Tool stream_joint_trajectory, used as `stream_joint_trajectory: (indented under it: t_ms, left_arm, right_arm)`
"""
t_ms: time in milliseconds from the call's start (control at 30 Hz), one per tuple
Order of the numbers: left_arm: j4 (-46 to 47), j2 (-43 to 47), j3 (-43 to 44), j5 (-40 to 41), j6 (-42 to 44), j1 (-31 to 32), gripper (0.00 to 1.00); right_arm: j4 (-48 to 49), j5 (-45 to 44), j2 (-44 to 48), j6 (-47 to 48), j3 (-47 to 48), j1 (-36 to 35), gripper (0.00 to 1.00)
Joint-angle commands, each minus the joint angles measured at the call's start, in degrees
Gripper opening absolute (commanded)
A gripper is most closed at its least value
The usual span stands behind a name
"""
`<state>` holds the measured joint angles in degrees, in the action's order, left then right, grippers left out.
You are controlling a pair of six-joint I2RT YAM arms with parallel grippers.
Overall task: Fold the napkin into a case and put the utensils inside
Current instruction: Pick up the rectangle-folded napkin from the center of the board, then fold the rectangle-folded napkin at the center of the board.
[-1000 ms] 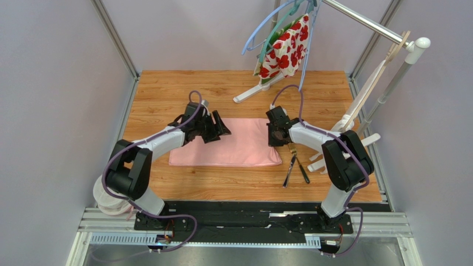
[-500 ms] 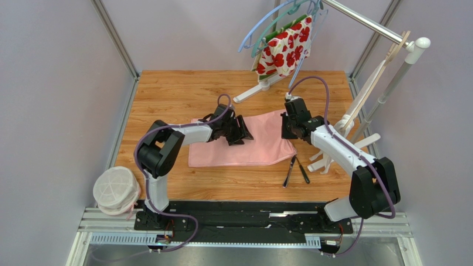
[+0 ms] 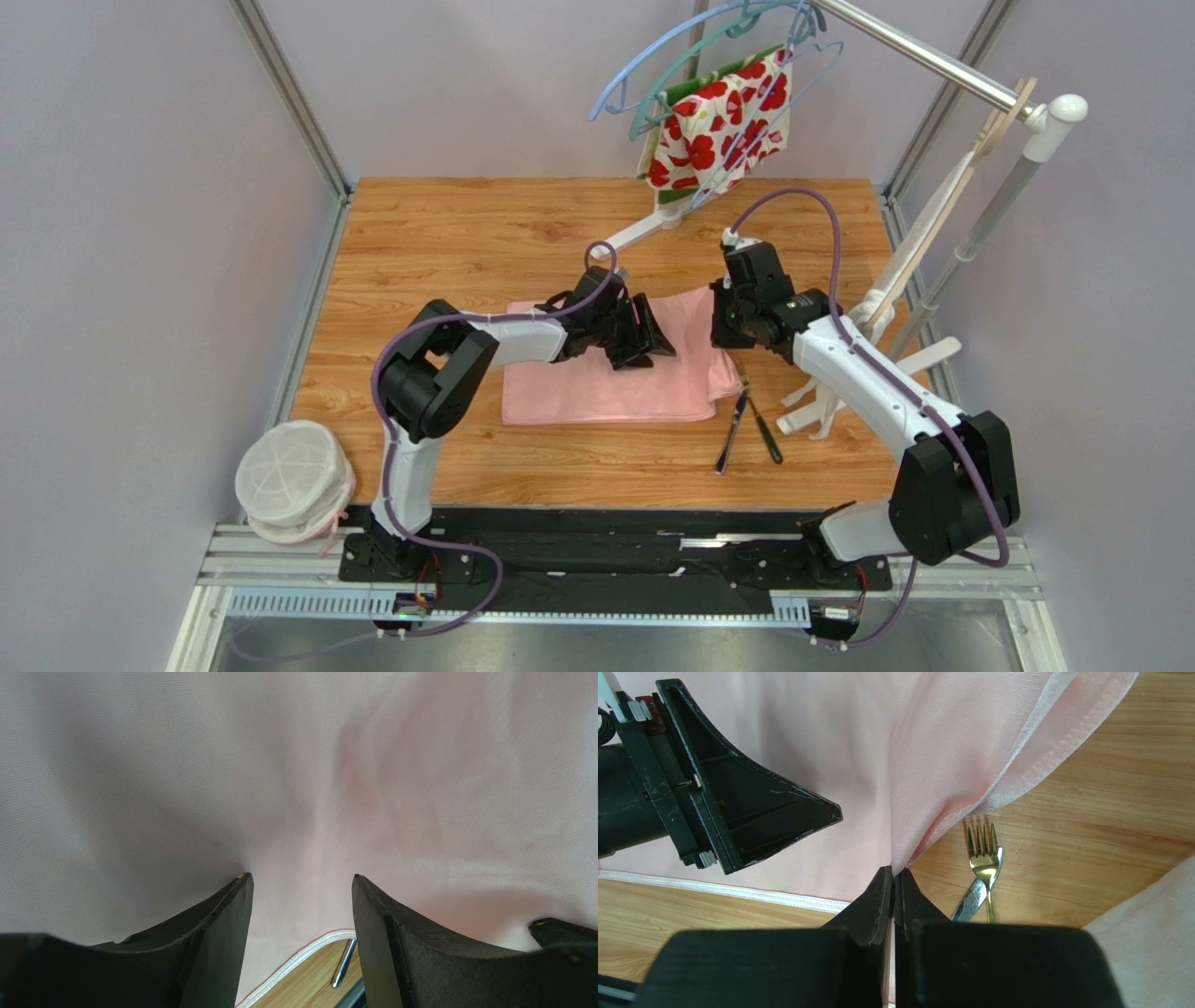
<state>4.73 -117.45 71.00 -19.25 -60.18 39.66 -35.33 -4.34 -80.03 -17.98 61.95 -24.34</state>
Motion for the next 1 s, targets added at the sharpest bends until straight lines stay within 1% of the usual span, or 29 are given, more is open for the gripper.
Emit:
stream_joint_trajectory:
  t_ms: [0, 67, 100, 133, 233, 267, 300, 333, 367, 433, 500, 600, 733, 833, 867, 967]
  left_arm:
    - [0.37, 5.29, -0.59, -0.35, 2.61, -1.33, 0.64]
    - [0.45, 9.33, -3.93, -1.84, 3.23, -2.74, 0.64]
    - [0.02, 10.91, -5.25, -2.2, 4.8, -4.49, 0.63]
    - [-0.86, 14.23, -7.61, -2.03, 5.68, -5.55, 0.62]
    - [-9.28, 20.39, -9.91, -1.06, 11.47, -10.2, 0.58]
    - [-14.87, 21.63, -10.18, 0.33, 13.23, -11.17, 0.58]
    - [-17.02, 22.87, -10.53, 1.74, 16.29, -12.05, 0.59]
    - [-18.95, 25.14, -11.58, 3.49, 17.54, -13.28, 0.59]
    - [-21.41, 25.86, -12.28, 6.99, 18.43, -13.64, 0.59]
    - [-22.66, 26.39, -13.78, 9.3, 20.97, -13.82, 0.59]
    - [-21.78, 25.17, -15.01, 10.89, 21.16, -13.64, 0.55]
    - [-18.45, 21.92, -17.38, 9.14, 19.32, -13.29, 0.5]
    - [-14.23, 21.39, -20.64, 10.72, 17.73, -11.89, 0.5]
    - [-12.65, 20.6, -21.16, 9.84, 16.86, -11.54, 0.5]
    - [-12.21, 20.59, -21.34, 9.58, 16.68, -11.45, 0.5]
    - [-11.5, 20.59, -21.61, 9.31, 16.41, -11.18, 0.5]
  right_arm:
    - [0.7, 1.96, 1.72, 0.22, 2.47, -0.1, 0.0]
    - [0.53, 2.75, 1.81, 0.4, 3.17, -0.1, 0.0]
    - [0.35, 2.84, 1.72, 0.49, 3.52, -0.1, 0.0]
    - [0.18, 2.93, 1.72, 0.49, 3.79, -0.27, 0.0]
    - [-0.26, 3.46, 1.37, 0.75, 4.84, -0.71, 0.0]
    - [-0.35, 3.46, 1.19, 0.84, 5.71, -0.97, 0.0]
    - [-0.61, 3.55, 0.84, 0.75, 6.07, -1.24, 0.0]
    - [-0.7, 3.55, 0.49, 0.66, 6.51, -1.93, 0.0]
    - [-0.7, 3.55, 0.31, 0.49, 7.04, -2.46, 0.0]
    - [-0.7, 3.55, -0.83, 0.22, 8.88, -4.04, 0.0]
    - [-0.79, 3.55, -1.88, -0.65, 10.81, -5.19, 0.0]
    - [-1.14, 3.2, -3.99, -2.14, 12.92, -7.47, 0.0]
    - [-1.14, 2.93, -7.5, -4.86, 16.08, -10.37, 0.0]
    - [0.08, 3.55, -9.44, -7.32, 17.58, -11.69, 0.0]
    - [0.7, 5.55, -11.1, -7.86, 17.94, -11.87, 0.0]
    - [2.45, 7.75, -13.65, -10.41, 18.9, -12.75, 0.0]
